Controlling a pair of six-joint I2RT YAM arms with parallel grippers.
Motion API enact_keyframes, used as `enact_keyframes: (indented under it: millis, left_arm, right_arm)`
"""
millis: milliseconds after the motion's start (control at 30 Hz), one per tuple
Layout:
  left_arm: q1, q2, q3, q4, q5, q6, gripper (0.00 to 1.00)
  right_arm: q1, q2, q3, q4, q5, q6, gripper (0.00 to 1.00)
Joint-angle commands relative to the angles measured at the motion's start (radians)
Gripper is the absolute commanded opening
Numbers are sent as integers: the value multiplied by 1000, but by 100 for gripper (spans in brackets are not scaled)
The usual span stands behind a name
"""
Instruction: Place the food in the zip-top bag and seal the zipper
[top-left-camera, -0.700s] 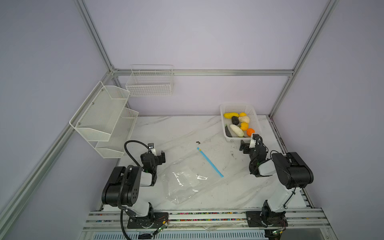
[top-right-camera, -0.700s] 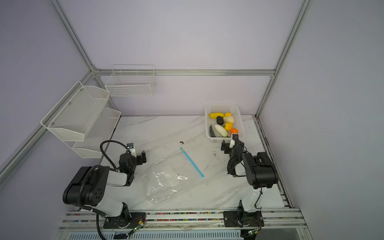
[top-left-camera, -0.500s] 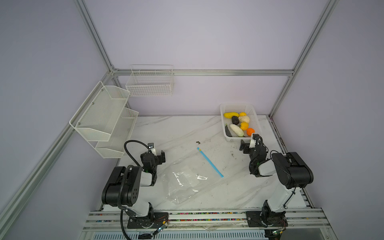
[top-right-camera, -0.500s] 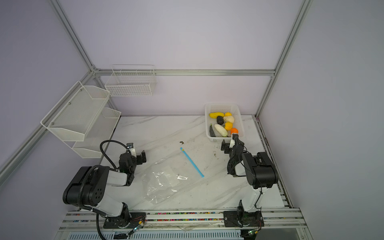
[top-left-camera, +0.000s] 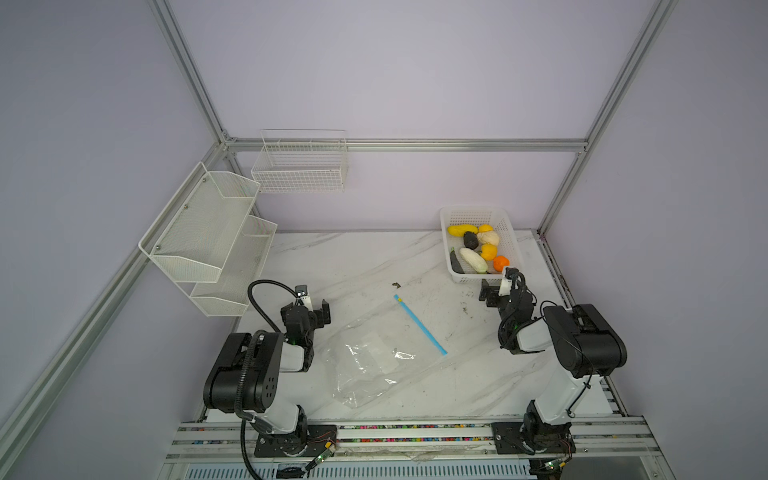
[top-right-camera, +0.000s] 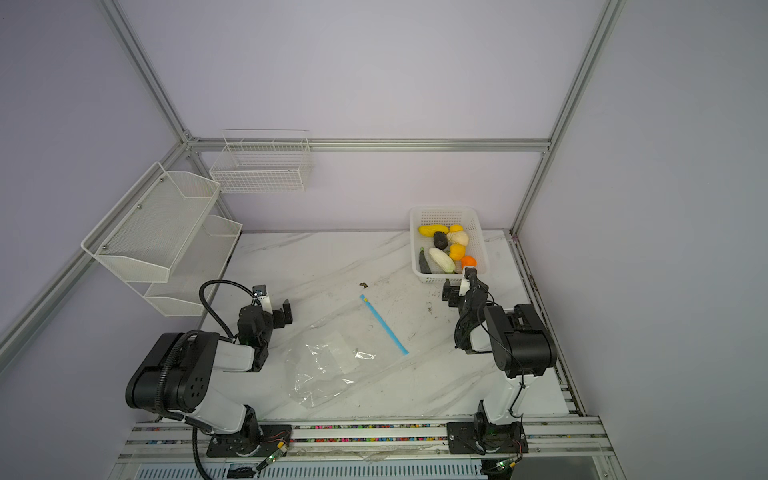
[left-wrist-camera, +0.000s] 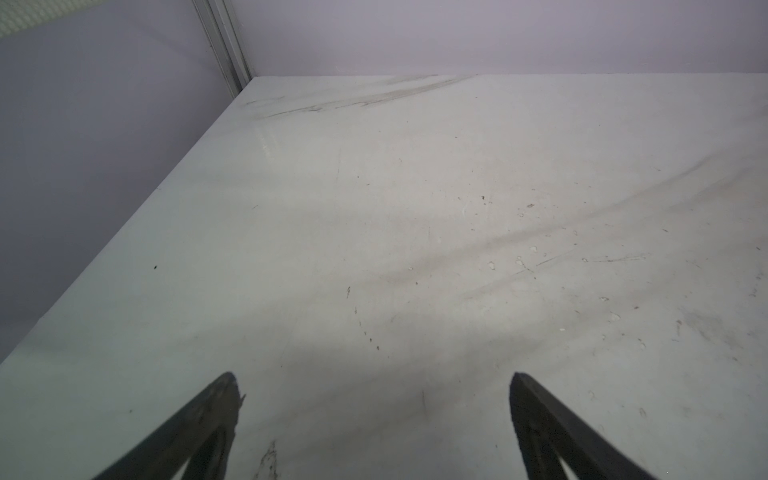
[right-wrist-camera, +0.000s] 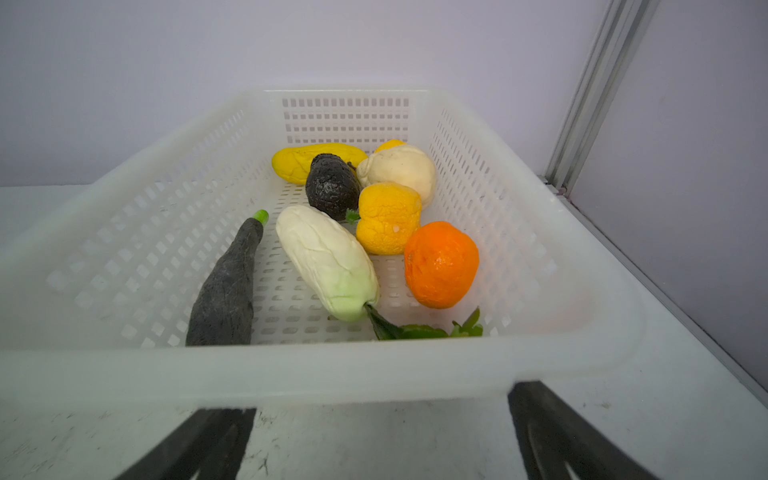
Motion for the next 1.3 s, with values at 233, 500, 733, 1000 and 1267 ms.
enact_keyframes:
  millis: [233, 500, 733, 1000, 1267]
  left_arm:
    - [8, 0, 72, 54, -13, 18, 100]
    - [6, -1, 71, 54, -13, 19, 100]
    - [7, -2, 66, 65, -13, 21, 100]
    - [-1, -6, 61, 73, -30, 26, 100]
    - [-22, -224, 110, -175, -83, 26, 100]
  right_arm:
    - [-1, -6, 12, 93, 10, 4, 97]
    - [-1, -5, 11, 94, 10, 3, 98]
    - [-7, -8, 6, 100, 15, 12, 97]
    - [-6, -10, 4, 105, 36, 11, 97]
    - [69, -180, 52, -118, 128, -36, 97]
